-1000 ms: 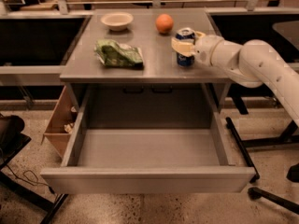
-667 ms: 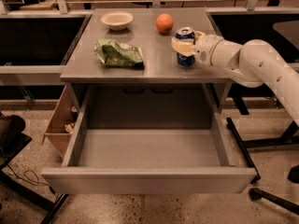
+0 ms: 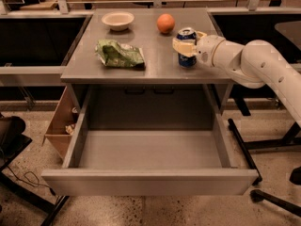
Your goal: Pick pepsi can from top drawer and place on counter
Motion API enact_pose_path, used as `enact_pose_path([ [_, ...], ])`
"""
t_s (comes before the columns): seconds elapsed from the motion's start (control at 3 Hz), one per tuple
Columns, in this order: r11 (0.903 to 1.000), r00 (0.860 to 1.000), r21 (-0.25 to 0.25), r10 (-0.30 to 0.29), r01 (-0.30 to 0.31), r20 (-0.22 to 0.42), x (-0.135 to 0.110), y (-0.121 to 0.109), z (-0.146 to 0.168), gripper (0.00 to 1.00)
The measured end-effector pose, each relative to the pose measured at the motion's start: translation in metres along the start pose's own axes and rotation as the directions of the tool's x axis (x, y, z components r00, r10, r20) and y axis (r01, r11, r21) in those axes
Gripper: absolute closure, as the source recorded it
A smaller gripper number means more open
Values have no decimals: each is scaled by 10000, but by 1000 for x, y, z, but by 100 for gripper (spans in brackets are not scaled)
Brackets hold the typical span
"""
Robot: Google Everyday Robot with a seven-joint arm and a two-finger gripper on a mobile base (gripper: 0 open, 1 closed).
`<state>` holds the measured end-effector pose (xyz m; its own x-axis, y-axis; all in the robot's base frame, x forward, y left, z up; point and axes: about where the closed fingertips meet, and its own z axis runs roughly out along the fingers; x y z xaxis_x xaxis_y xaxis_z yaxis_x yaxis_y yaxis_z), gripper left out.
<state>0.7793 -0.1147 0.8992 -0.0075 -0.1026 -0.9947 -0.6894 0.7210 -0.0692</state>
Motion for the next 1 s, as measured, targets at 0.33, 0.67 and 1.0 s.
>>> enact_pose_path([
  [0.33, 10000, 10000, -1, 0, 0, 0, 0, 0, 0, 15],
  [0.67, 10000, 10000, -2, 0, 0, 0, 0, 0, 0, 0],
  [1.0, 10000, 10000, -3, -3, 3, -2, 0, 0, 0, 0],
])
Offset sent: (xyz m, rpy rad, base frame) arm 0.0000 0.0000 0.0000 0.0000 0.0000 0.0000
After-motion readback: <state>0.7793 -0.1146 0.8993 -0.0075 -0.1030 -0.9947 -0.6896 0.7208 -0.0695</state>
